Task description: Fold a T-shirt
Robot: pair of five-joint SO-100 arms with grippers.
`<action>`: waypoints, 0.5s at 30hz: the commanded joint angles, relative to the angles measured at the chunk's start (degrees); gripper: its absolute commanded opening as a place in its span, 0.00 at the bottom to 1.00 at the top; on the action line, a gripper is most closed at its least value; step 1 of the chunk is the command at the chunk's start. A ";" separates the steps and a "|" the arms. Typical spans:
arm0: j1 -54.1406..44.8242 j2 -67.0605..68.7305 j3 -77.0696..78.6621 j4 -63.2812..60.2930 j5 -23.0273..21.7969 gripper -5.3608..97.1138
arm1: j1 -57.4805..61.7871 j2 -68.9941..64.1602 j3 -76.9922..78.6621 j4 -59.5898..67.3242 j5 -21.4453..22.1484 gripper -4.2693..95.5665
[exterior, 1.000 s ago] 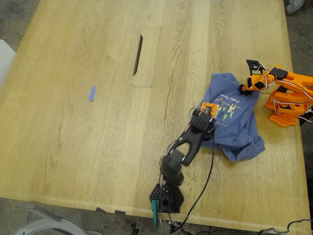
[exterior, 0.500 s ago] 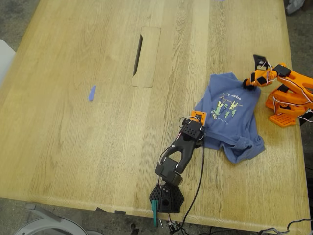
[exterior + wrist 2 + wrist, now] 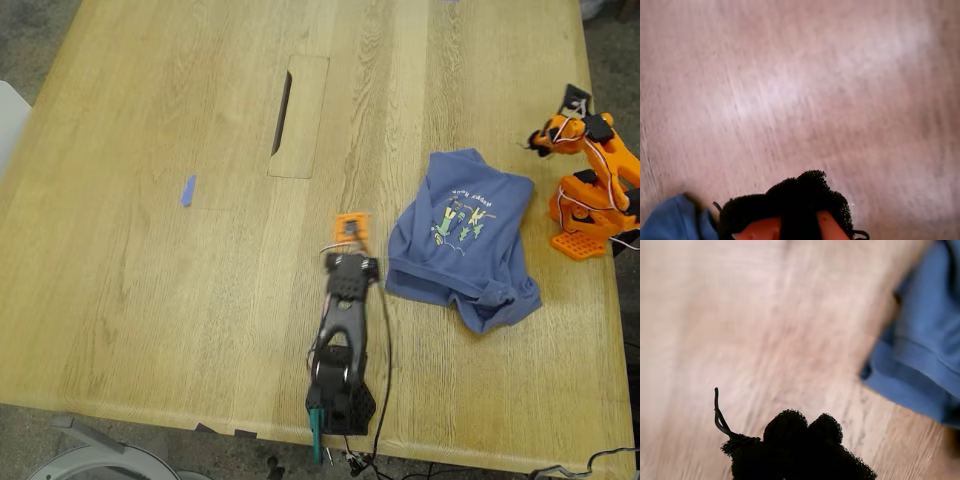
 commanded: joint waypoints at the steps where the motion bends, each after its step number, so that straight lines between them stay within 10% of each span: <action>1: -11.51 12.39 -0.18 5.27 0.53 0.06 | 5.10 2.90 -0.88 1.23 -2.46 0.04; 15: -53.35 32.34 5.10 12.57 0.00 0.05 | 23.38 36.12 10.20 26.19 -23.29 0.04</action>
